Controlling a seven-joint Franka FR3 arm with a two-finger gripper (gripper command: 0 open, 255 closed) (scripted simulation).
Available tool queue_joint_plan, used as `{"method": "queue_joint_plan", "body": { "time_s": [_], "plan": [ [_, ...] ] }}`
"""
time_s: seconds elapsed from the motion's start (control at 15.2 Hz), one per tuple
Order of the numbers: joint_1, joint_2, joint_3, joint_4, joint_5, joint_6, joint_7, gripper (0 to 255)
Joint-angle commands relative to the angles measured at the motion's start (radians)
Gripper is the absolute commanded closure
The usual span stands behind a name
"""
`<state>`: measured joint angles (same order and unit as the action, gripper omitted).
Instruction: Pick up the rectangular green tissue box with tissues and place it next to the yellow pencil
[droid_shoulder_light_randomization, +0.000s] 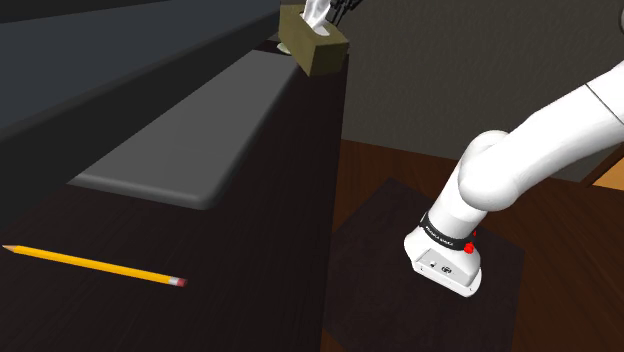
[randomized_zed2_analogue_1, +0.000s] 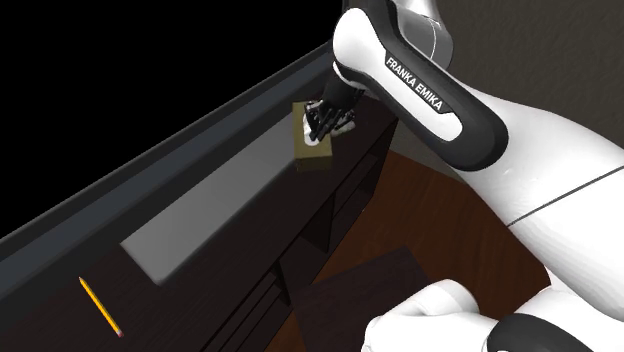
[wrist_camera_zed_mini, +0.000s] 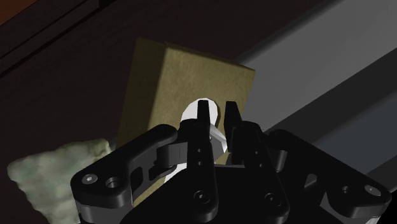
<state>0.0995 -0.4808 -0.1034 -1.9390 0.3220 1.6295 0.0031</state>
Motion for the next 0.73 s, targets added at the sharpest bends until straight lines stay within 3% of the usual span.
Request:
{"method": "queue_joint_plan", "body": {
  "time_s": [0.0,0.66],
  "plan": [
    [0.002,0.012,-0.001,0.040,0.000,-0.026,0.009,255],
    [0.009,0.079,-0.012,0.240,0.004,-0.154,0.047,255]
  ]
}}
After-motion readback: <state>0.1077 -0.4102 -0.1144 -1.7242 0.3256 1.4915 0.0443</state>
